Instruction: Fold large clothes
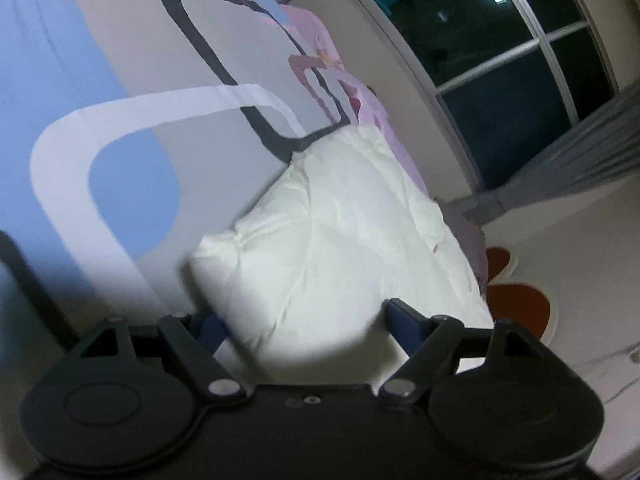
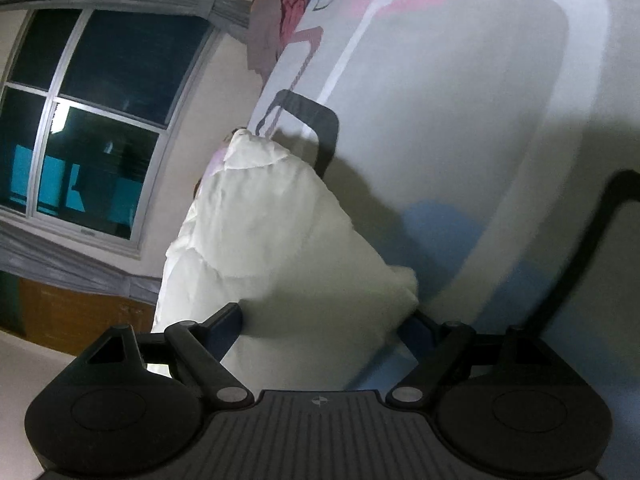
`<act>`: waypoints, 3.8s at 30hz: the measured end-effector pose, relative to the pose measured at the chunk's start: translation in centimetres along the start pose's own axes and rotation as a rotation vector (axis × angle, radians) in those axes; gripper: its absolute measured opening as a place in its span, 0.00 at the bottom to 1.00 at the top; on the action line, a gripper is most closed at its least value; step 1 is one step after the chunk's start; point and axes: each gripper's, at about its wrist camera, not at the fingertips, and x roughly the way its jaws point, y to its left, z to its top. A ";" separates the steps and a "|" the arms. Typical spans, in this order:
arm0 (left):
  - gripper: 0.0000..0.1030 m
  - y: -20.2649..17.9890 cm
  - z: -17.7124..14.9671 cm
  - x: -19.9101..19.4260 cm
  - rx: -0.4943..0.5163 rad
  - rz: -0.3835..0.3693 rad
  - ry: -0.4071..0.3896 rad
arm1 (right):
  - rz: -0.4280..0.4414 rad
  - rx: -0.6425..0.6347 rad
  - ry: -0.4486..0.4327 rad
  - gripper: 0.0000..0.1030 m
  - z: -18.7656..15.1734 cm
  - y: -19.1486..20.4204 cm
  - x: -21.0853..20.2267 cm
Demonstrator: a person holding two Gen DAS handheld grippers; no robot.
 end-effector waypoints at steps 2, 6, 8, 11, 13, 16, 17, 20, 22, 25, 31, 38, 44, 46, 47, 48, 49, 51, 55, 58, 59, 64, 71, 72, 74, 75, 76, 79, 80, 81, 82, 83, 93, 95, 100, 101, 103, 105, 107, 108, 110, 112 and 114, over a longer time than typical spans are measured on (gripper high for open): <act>0.67 0.3 -0.1 0.0 -0.010 0.002 0.000 | -0.012 -0.025 -0.007 0.81 -0.2 0.2 0.2; 0.34 0.0 0.1 -0.2 0.029 0.001 0.022 | -0.013 -0.067 -0.021 0.56 -0.6 0.3 0.5; 0.25 -0.6 0.0 -0.9 0.062 -0.005 0.019 | 0.005 -0.074 -0.026 0.40 -0.7 0.4 0.3; 0.20 -1.2 0.0 -2.2 0.081 -0.017 0.004 | 0.000 -0.156 -0.039 0.32 -1.1 1.9 -0.8; 0.20 -1.3 0.0 -3.3 0.079 -0.026 -0.008 | 0.010 -0.195 -0.049 0.31 -1.5 2.6 -1.9; 0.20 -1.4 -0.3 -5.0 0.087 -0.033 -0.017 | 0.036 -0.223 -0.052 0.31 -2.1 3.2 -3.6; 0.20 -1.3 -0.5 -5.7 0.089 -0.037 -0.019 | 0.038 -0.230 -0.050 0.31 -2.4 3.2 -4.3; 0.20 -0.9 -1.5 -8.0 0.095 -0.042 -0.020 | 0.044 -0.248 -0.042 0.31 -3.3 2.9 -6.1; 0.20 -0.5 -2.3 -9.5 0.100 -0.037 -0.019 | 0.039 -0.256 -0.033 0.31 -4.1 2.5 -7.7; 0.20 0.6 -3.7 -11.8 0.097 -0.031 -0.012 | 0.038 -0.265 -0.025 0.31 -5.5 1.5 -9.9; 0.20 2.4 -6.4 -15.9 0.097 -0.018 -0.001 | 0.031 -0.258 -0.006 0.31 -7.8 -1.0 -13.7; 0.20 3.4 -7.9 -18.4 0.115 -0.003 0.007 | 0.027 -0.240 0.008 0.31 -9.2 -2.9 -16.3; 0.44 4.8 -8.1 -16.9 0.131 0.054 0.054 | -0.007 -0.237 0.029 0.31 -9.1 -4.8 -15.1; 0.65 5.5 -8.3 -16.9 0.120 0.093 0.027 | -0.013 -0.258 0.028 0.35 -9.2 -5.0 -15.0; 0.66 5.7 -8.4 -17.0 0.132 0.097 0.011 | -0.026 -0.273 0.023 0.45 -9.1 -5.0 -14.9; 0.66 5.8 -8.4 -17.1 0.140 0.090 0.009 | -0.044 -0.283 0.016 0.53 -9.1 -5.2 -15.0; 0.66 5.9 -8.5 -17.2 0.137 0.092 0.007 | -0.091 -0.290 -0.003 0.74 -9.0 -5.3 -15.2; 0.67 5.8 -8.6 -18.0 0.125 0.111 -0.001 | -0.097 -0.289 -0.037 0.80 -9.0 -5.8 -16.5; 0.74 5.7 -9.6 -20.8 0.132 0.123 -0.035 | -0.059 -0.273 -0.093 0.72 -9.4 -6.3 -20.5; 0.74 6.0 -10.3 -22.0 0.111 0.111 -0.056 | -0.039 -0.321 -0.099 0.30 -10.5 -5.0 -22.3; 0.74 6.1 -10.4 -22.1 0.100 0.107 -0.060 | -0.031 -0.342 -0.099 0.18 -11.1 -4.4 -22.7; 0.73 5.7 -10.2 -21.3 0.094 0.104 -0.074 | -0.031 -0.468 -0.091 0.14 -13.4 -0.1 -21.9; 0.67 6.6 -9.2 -19.3 0.027 0.079 -0.049 | -0.008 -0.559 -0.032 0.14 -16.1 4.1 -18.3; 0.67 6.8 -9.0 -19.0 0.001 0.070 -0.045 | -0.001 -0.575 -0.024 0.14 -16.5 5.0 -17.5; 0.66 7.2 -9.0 -18.2 -0.063 0.060 -0.041 | 0.015 -0.602 -0.004 0.14 -17.4 6.5 -16.1; 0.65 7.2 -9.0 -17.9 -0.086 0.056 -0.046 | 0.020 -0.612 0.003 0.14 -17.8 7.2 -15.3; 0.62 7.1 -8.9 -17.7 -0.089 0.047 -0.051 | 0.026 -0.625 0.014 0.14 -18.2 8.0 -14.6; 0.48 6.6 -8.7 -16.9 -0.075 0.037 -0.041 | 0.045 -0.664 0.042 0.14 -19.5 9.8 -12.5; 0.45 6.4 -8.7 -16.8 -0.065 0.041 -0.042 | 0.046 -0.682 0.051 0.14 -19.9 10.2 -11.8; 0.40 6.2 -8.7 -16.8 -0.049 0.041 -0.041 | 0.043 -0.699 0.054 0.14 -20.2 10.5 -11.3; 0.37 6.0 -8.7 -16.8 -0.032 0.038 -0.042 | 0.038 -0.713 0.056 0.14 -20.5 10.8 -10.6; 0.32 5.8 -8.7 -16.9 -0.018 0.036 -0.044 | 0.033 -0.719 0.061 0.14 -20.8 10.8 -9.9; 0.23 4.3 -8.4 -17.6 0.104 0.004 -0.057 | -0.163 -0.760 0.170 0.00 -21.6 7.4 -2.9; 0.23 4.0 -8.5 -17.5 0.116 0.007 -0.056 | -0.166 -0.755 0.174 0.00 -21.6 6.9 -2.6; 0.23 3.5 -8.3 -17.7 0.144 0.018 -0.046 | -0.151 -0.725 0.135 0.00 -21.5 8.1 -5.3; 0.23 3.5 -8.3 -17.8 0.150 0.018 -0.045 | -0.130 -0.730 0.119 0.00 -21.6 8.5 -6.2; 0.23 3.4 -8.4 -17.9 0.159 0.019 -0.045 | -0.109 -0.759 0.112 0.00 -21.9 9.5 -7.0; 0.23 3.3 -8.5 -17.9 0.165 0.021 -0.048 | -0.086 -0.779 0.111 0.00 -22.3 10.3 -6.9; 0.23 3.2 -8.5 -18.1 0.165 0.021 -0.052 | -0.092 -0.789 0.125 0.00 -22.6 10.8 -5.8; 0.23 3.0 -8.5 -18.2 0.171 0.020 -0.055 | -0.105 -0.792 0.132 0.00 -22.6 10.8 -5.0; 0.23 2.6 -8.5 -18.5 0.190 0.017 -0.061 | -0.147 -0.791 0.170 0.00 -23.1 10.1 -3.5; 0.23 2.2 -8.4 -18.7 0.217 0.003 -0.063 | -0.169 -0.804 0.190 0.00 -23.8 8.8 -2.0; 0.23 1.8 -8.4 -18.8 0.247 -0.008 -0.064 | -0.170 -0.788 0.192 0.00 -23.7 8.1 -1.2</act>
